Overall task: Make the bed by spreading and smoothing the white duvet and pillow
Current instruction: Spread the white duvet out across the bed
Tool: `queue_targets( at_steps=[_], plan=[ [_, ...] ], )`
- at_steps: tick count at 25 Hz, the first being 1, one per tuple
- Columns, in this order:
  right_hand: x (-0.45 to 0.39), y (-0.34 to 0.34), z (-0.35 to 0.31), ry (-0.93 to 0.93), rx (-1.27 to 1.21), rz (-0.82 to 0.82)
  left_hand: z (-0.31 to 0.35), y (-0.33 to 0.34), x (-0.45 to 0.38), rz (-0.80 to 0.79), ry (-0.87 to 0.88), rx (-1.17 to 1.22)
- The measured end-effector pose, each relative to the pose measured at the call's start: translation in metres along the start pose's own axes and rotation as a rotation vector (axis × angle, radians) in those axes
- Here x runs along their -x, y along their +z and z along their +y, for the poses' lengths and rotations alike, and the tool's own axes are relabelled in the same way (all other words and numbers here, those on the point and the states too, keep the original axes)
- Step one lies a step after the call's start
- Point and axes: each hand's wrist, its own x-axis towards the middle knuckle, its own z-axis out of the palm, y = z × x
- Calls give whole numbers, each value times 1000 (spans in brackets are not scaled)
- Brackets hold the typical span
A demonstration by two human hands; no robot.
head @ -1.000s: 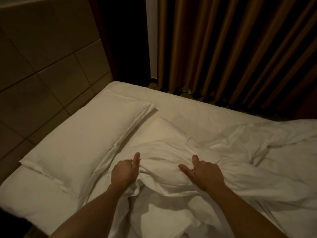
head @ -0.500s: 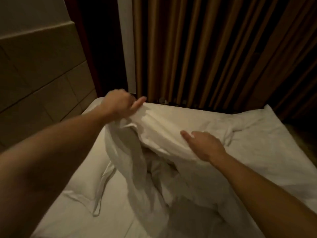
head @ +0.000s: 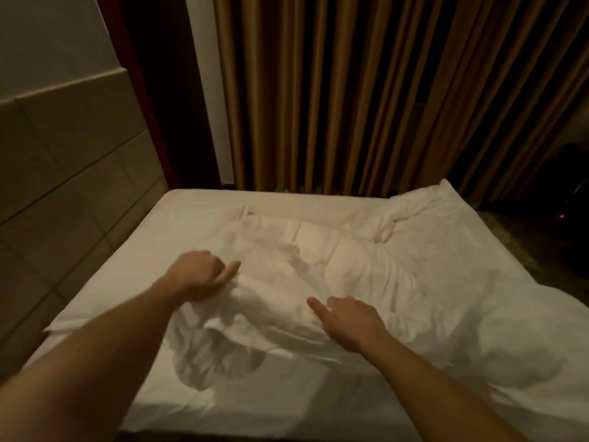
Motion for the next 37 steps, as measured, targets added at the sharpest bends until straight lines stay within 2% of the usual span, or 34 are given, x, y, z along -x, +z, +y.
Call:
queue_targets(
  at_steps=[2, 4, 7, 13, 16, 19, 24, 27, 32, 37],
  plan=[
    [22, 32, 3, 18, 15, -105, 20, 51, 52, -117, -60, 51],
    [38, 48, 7, 1, 2, -141, 39, 76, 91, -215, -104, 151],
    [32, 57, 5, -19, -17, -161, 43, 92, 109, -254, -174, 287],
    [-34, 69, -9, -67, -84, -453, -7, 102, 46, -142, -328, 399],
    [-97, 63, -9, -6, -148, -549, -43, 123, -15, -104, -382, 430],
    [-176, 49, 8, -3, -43, -483, -78, 145, -92, -111, -434, 480],
    [-346, 11, 60, 6, 66, -73, -125, 177, -254, -126, -427, 441],
    [-419, -8, 80, 12, 153, 35, -114, 186, -349, -100, -355, 436],
    [-531, 2, 115, -52, 180, 30, -51, 228, -469, -164, -188, 435],
    [-613, 46, 181, -104, 226, -33, -36, 312, -550, -254, -250, 523]
  ],
)
